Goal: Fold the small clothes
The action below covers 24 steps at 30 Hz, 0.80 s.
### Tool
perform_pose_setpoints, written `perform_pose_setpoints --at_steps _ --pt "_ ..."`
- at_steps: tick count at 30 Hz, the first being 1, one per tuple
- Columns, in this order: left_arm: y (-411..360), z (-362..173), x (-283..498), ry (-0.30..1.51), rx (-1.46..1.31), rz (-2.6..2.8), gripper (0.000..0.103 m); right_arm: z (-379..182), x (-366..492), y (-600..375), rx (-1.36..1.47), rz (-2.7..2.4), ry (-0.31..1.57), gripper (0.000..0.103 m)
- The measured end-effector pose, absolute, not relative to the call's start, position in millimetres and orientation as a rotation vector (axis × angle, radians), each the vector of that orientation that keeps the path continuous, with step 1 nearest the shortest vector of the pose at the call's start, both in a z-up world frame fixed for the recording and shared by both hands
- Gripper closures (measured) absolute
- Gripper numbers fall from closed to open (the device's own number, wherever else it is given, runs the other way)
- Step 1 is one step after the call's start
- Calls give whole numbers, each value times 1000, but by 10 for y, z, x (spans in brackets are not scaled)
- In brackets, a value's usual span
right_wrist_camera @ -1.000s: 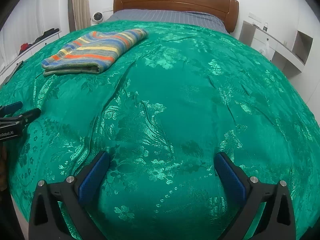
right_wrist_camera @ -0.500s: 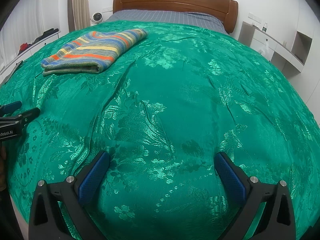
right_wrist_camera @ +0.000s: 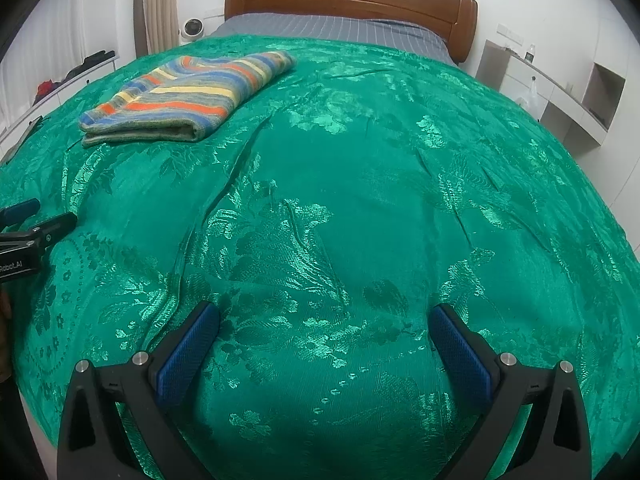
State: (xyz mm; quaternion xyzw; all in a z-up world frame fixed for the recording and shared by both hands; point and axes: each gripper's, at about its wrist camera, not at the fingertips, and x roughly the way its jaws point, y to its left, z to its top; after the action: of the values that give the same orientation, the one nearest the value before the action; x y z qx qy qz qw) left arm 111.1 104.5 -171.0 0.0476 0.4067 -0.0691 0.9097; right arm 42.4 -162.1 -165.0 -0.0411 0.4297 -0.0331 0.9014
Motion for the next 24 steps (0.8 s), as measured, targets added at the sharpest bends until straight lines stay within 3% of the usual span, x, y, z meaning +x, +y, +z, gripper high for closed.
perform_pose_setpoints --at_steps 15,24 --pt "1078 -1691 1153 867 98 -142 1 -1646 469 -1605 -84 -75 919 0" --pt "1280 -1375 1502 996 97 -257 1 -1566 604 -1663 -59 -46 1015 0"
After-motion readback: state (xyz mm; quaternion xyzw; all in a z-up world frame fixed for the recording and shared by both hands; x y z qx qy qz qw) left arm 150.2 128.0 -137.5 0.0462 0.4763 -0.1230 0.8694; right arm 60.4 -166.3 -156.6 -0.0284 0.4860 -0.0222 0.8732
